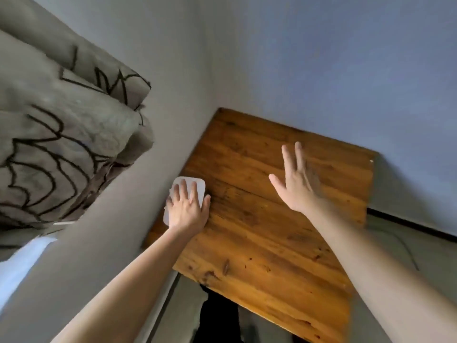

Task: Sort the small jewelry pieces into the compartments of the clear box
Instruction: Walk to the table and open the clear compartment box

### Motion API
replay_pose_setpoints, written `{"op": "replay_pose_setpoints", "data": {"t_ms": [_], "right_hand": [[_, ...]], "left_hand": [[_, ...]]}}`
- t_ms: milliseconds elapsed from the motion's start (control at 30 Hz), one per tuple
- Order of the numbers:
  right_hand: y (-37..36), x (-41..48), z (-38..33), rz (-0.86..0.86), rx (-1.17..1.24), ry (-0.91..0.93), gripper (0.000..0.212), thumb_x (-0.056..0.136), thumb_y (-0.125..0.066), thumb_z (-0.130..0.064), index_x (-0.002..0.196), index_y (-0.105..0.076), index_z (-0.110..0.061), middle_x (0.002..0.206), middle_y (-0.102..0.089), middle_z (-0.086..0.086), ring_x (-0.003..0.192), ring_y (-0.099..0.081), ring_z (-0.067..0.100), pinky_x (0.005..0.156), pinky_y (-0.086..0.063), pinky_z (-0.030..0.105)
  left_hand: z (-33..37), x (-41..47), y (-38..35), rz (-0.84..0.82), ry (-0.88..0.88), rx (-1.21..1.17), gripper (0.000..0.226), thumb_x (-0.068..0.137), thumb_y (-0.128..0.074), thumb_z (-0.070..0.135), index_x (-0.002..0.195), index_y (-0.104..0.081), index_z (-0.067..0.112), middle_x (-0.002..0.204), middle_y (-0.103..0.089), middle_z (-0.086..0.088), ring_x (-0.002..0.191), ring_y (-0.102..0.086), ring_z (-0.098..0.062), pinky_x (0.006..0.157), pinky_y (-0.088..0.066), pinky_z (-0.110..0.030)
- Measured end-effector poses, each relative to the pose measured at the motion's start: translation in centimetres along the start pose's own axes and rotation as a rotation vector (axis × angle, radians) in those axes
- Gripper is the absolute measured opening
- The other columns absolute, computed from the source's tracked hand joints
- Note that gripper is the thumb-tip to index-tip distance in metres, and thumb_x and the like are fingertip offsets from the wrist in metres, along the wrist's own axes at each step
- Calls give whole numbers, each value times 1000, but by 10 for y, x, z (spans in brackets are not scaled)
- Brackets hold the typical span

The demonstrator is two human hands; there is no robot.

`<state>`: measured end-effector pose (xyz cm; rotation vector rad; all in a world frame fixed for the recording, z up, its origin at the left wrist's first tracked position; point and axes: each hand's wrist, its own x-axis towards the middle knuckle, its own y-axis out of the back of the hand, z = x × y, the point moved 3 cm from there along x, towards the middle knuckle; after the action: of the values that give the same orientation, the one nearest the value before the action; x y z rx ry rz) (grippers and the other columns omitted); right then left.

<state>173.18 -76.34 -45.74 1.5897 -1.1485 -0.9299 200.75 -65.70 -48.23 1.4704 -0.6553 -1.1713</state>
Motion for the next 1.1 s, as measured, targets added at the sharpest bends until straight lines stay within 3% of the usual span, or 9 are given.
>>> {"op": "replay_pose_setpoints", "data": {"t_ms": [233, 367, 500, 600, 700, 767, 867, 1033, 1100], "right_hand": [[-115, 24, -33, -122, 181, -73, 78, 100, -38, -57, 159, 0, -24, 167, 9, 12, 151, -14, 39, 115, -32, 54], [-180, 32, -57, -124, 316, -10, 74, 101, -43, -51, 159, -11, -18, 167, -5, 16, 150, -20, 37, 115, -34, 49], [-223, 39, -83, -60, 478, 62, 64, 104, -44, -40, 158, -20, -16, 165, -18, 13, 150, -23, 30, 117, -30, 43], [-242, 50, -106, -38, 557, 119, 59, 105, -39, -37, 158, -22, -17, 163, -27, 8, 149, -26, 27, 118, -27, 51], [-255, 61, -131, -89, 590, 171, 60, 105, -33, -41, 159, -18, -20, 162, -31, 4, 148, -25, 26, 118, -14, 53], [-262, 65, -144, -129, 577, 227, 61, 105, -30, -42, 159, -16, -19, 158, -38, 2, 146, -28, 24, 115, -14, 47], [-265, 61, -147, -129, 632, 231, 58, 105, -32, -39, 158, -22, -17, 154, -44, 1, 145, -31, 24, 115, -15, 46], [-255, 21, -118, -31, 754, 163, 57, 104, -39, -37, 156, -28, -16, 156, -41, 3, 144, -34, 23, 117, -30, 46], [-251, -6, -104, 27, 754, 121, 58, 104, -38, -40, 156, -27, -18, 158, -38, 1, 146, -32, 21, 118, -29, 44]], "left_hand": [[-23, 58, -63, 16, 12, -42, 74, 95, -12, 62, 157, -11, 20, 166, -3, -11, 151, -5, -34, 121, -11, -54], [-45, 61, -96, 250, 71, -102, 66, 100, -26, 54, 153, -25, 15, 161, -22, -19, 145, -24, -41, 115, -23, -58], [-79, 52, -122, 461, 203, -245, 67, 98, -30, 55, 149, -33, 12, 159, -26, -20, 145, -24, -38, 115, -23, -51], [-102, 47, -139, 559, 297, -437, 63, 98, -35, 51, 147, -35, 11, 158, -30, -13, 144, -28, -27, 112, -25, -29], [-113, 47, -155, 588, 309, -704, 53, 98, -39, 46, 142, -43, 15, 139, -46, 6, 121, -43, 0, 87, -22, 5], [-110, 47, -163, 613, 266, -853, 35, 97, -42, 42, 127, -49, 26, 118, -52, 21, 99, -50, 14, 77, -33, 3], [-106, 45, -168, 680, 213, -934, 27, 98, -44, 39, 119, -50, 24, 104, -53, 20, 94, -52, 18, 74, -40, -3], [-103, 41, -170, 693, 85, -946, 35, 99, -45, 33, 124, -55, 11, 116, -56, 4, 94, -52, 8, 80, -35, 0], [-99, 33, -172, 654, 25, -968, 37, 98, -45, 35, 126, -55, 14, 125, -57, 0, 109, -52, -5, 93, -39, -13]]}}
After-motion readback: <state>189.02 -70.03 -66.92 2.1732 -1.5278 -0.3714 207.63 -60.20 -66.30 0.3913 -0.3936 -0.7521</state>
